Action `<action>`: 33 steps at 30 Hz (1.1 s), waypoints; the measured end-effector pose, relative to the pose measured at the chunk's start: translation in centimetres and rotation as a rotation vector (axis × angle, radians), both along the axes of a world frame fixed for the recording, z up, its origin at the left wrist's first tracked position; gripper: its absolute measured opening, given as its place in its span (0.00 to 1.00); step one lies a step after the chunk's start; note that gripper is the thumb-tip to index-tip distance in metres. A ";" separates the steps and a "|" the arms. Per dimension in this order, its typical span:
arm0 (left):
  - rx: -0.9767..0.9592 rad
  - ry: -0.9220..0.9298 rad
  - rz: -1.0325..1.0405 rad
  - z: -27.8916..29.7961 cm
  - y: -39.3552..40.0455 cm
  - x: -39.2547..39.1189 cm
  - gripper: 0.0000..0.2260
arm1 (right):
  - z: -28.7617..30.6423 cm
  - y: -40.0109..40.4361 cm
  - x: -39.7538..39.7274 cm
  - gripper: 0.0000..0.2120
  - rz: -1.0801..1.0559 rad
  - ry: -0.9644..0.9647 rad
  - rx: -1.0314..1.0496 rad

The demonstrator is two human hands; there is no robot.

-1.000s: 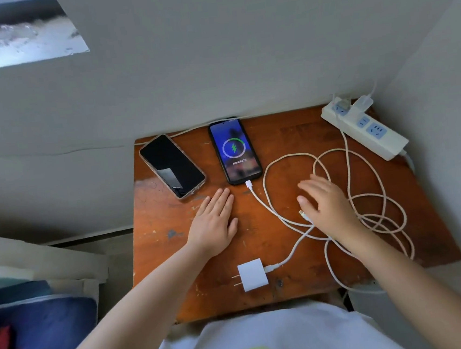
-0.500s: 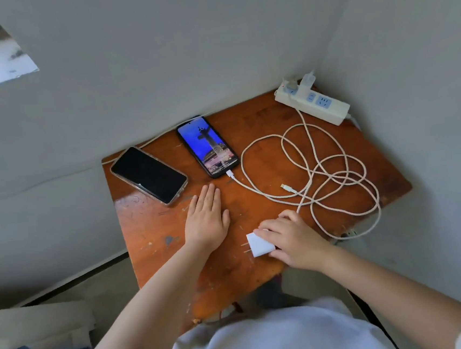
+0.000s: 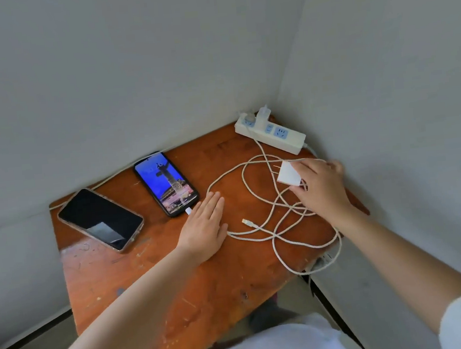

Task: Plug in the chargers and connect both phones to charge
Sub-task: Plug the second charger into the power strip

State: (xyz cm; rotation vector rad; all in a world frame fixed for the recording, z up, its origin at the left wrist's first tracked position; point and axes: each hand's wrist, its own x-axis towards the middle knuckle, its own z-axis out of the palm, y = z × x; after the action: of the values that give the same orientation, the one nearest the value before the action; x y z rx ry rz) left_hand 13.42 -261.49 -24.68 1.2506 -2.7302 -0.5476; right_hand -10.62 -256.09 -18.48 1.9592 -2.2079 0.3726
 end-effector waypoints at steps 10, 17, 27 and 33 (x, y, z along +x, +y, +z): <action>0.062 -0.100 0.236 -0.1 -7.7 -11.0 0.25 | 0.0 -8.7 -9.7 0.19 -0.130 -0.168 0.254; 0.106 -0.178 0.314 -1.7 -8.7 -12.3 0.25 | -0.8 -12.4 -12.1 0.19 0.039 -0.004 0.331; 0.072 -0.211 0.296 -2.6 -8.4 -12.0 0.25 | 0.5 -14.6 -12.0 0.19 0.118 -0.087 0.442; 0.058 -0.211 0.295 -2.8 -8.4 -12.0 0.25 | 0.7 -14.6 -11.3 0.24 0.129 0.016 0.547</action>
State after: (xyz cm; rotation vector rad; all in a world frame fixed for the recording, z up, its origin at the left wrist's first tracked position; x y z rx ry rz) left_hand 1.41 -269.92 -27.46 1.7796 -2.6297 -0.4905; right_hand -21.91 -270.66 -17.76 2.3527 -2.3563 -0.2673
